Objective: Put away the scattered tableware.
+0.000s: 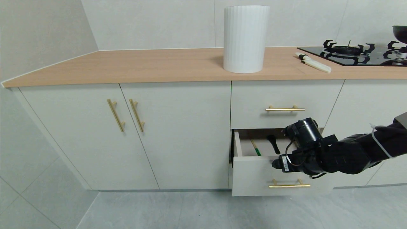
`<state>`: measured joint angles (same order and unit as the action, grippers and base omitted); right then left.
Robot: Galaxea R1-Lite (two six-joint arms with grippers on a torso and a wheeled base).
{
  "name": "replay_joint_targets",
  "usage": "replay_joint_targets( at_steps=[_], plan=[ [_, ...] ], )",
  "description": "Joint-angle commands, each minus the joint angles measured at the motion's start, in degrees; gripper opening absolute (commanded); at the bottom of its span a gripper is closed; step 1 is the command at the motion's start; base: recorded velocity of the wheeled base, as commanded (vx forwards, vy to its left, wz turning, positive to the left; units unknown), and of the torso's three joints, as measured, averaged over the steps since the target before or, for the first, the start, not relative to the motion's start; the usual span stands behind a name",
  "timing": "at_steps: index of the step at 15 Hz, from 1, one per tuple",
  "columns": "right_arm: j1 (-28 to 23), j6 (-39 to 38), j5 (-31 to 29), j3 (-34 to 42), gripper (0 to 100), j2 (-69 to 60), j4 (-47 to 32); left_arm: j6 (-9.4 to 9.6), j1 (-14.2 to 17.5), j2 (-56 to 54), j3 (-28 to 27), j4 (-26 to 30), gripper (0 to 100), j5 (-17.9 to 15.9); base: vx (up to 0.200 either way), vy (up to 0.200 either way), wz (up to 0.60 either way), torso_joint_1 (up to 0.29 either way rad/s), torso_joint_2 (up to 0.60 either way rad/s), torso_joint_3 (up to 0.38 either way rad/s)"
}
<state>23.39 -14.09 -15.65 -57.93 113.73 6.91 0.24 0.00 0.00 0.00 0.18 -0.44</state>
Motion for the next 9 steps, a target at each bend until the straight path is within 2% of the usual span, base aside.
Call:
replay_joint_targets(
  at_steps=[1, 4, 5, 9],
  plan=[
    [-0.5, 0.0, 0.0, -2.5, 100, 2.9, -0.1, 0.02, 0.0, 0.0, 0.0, 0.0, 100, 0.0, 0.000, 0.000, 0.00, 0.000, 0.00, 0.000],
    [-0.7, -0.1, -0.1, -2.8, 100, 4.2, 2.9, 0.02, 0.0, 0.0, 0.0, 0.0, 100, 0.0, 0.000, 0.000, 0.00, 0.000, 0.00, 0.000],
    [-1.7, 0.2, -0.3, -2.5, 100, 5.2, 8.6, 0.02, 0.0, 0.0, 0.0, 0.0, 100, 0.0, 0.000, 0.000, 0.00, 0.000, 0.00, 0.000],
    [-3.4, 0.2, -0.1, -2.4, 100, 6.4, 14.9, 0.02, 0.0, 0.0, 0.0, 0.0, 100, 0.0, 0.000, 0.000, 0.00, 0.000, 0.00, 0.000]
  ],
)
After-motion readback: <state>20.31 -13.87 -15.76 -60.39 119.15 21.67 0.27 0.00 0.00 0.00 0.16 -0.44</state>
